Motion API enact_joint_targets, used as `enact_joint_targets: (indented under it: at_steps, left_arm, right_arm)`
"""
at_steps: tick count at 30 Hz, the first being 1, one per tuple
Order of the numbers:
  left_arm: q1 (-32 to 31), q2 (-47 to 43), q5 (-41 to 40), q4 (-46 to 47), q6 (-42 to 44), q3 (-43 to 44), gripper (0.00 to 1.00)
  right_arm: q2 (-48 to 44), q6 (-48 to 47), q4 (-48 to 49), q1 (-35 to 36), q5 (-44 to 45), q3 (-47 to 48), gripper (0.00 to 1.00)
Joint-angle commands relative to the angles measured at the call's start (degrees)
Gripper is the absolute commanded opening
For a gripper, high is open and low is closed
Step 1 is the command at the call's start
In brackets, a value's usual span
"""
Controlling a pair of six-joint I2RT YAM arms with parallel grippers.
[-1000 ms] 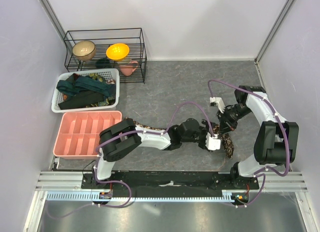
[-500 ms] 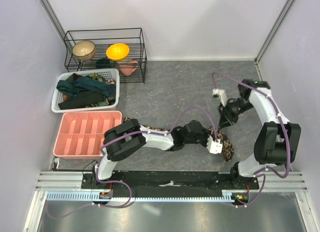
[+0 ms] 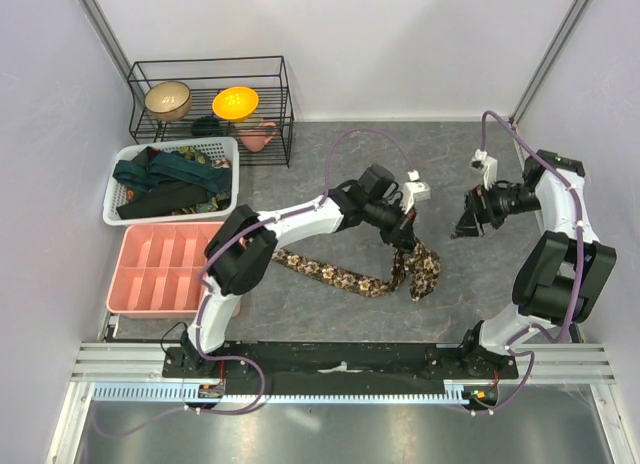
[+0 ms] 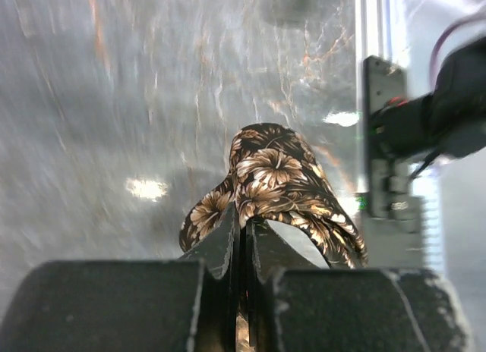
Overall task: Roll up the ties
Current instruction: Flatten out the tie at the center of the board.
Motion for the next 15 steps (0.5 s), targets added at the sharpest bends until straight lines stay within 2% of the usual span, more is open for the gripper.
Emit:
enact_joint_targets:
  at_steps: [1,2,4,5,8,12,15]
  left_arm:
    - [3.3,7.9,12.8,-4.8,-29.6,1.6,0.02]
    - [4.5,8.0,13.7,-1.6,-36.5,0.0,0.02]
    - [5.7,7.1,14.9,4.5,-42.0,-5.7,0.02]
    - [5.8,7.1,15.0,5.8,-43.6,-6.4,0.02]
    - [5.6,8.2,12.6,1.7,-43.2,-4.1,0.02]
    - [5.5,9.3,9.4,-0.2,-46.7,-2.0,0.02]
    - [5.5,9.7,8.6,-0.3,-49.0,-2.5,0.02]
  right_arm:
    - [-3.4,0.6,2.4,0.3,-3.2,-5.4,0.98]
    - [-4.1,0.5,3.5,0.3,-2.9,-6.4,0.98]
    - [-6.6,0.1,5.4,0.3,-2.2,-9.8,0.98]
    - [-7.5,0.4,7.5,0.4,-2.3,-10.6,0.98]
    - [-11.4,4.7,12.7,3.5,-0.8,-13.4,0.98]
    - [-18.1,15.8,24.9,14.8,5.5,-19.2,0.98]
    - [-24.2,20.6,32.9,21.8,10.8,-23.7,0.98]
